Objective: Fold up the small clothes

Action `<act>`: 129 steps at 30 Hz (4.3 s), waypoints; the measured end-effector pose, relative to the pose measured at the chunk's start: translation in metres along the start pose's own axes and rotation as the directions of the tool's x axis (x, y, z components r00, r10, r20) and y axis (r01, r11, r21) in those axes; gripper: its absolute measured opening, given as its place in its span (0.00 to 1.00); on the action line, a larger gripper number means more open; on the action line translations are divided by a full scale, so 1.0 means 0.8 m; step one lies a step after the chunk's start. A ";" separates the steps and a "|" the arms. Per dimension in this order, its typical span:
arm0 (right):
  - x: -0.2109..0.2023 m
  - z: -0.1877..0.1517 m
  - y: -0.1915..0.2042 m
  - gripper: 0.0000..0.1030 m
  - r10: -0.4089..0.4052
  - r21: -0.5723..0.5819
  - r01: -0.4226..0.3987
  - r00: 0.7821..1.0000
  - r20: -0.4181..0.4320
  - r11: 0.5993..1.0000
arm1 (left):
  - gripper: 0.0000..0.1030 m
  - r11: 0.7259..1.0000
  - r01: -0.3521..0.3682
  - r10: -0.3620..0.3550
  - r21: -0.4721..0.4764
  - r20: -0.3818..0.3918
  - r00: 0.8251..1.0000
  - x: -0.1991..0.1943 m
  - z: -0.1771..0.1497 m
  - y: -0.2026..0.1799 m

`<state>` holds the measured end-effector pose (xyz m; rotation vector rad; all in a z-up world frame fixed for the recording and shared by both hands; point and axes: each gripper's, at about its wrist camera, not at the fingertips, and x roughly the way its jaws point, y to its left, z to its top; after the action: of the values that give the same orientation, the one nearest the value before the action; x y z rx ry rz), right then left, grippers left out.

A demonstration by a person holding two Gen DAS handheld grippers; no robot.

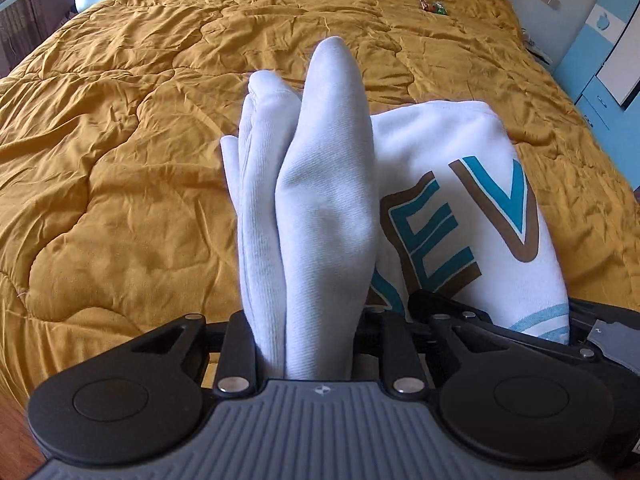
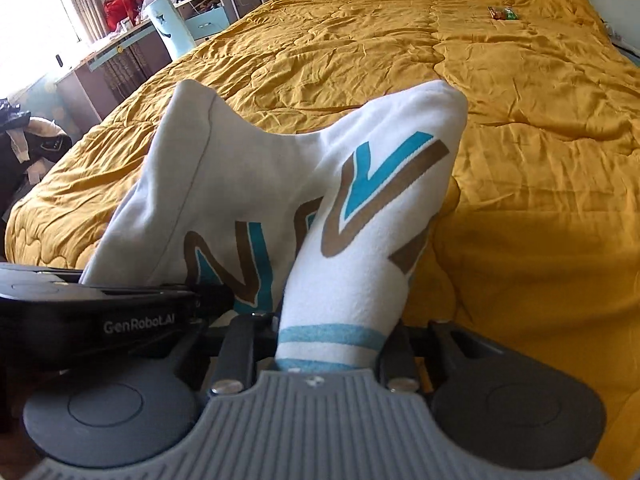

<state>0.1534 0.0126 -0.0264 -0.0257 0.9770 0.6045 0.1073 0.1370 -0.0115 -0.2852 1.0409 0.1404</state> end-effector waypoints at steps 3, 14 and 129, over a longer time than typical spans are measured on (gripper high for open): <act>-0.008 0.000 -0.007 0.18 -0.005 0.014 0.005 1.000 0.012 1.000 | 0.23 1.000 -0.011 0.011 0.009 0.000 1.000 0.001 0.011 -0.020; -0.131 0.034 -0.118 0.18 -0.106 0.017 0.105 0.986 0.125 0.994 | 0.24 0.980 0.095 -0.106 0.177 0.053 0.993 -0.026 0.041 -0.181; -0.273 -0.192 -0.169 0.79 -0.506 0.399 0.479 0.861 -0.042 0.782 | 0.89 0.876 0.228 -0.249 0.425 -0.005 0.968 -0.026 -0.111 -0.292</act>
<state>0.0119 -0.2468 0.0236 0.0980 0.9617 -0.0883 0.0813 -0.1118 0.0037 -0.0120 0.9503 -0.3011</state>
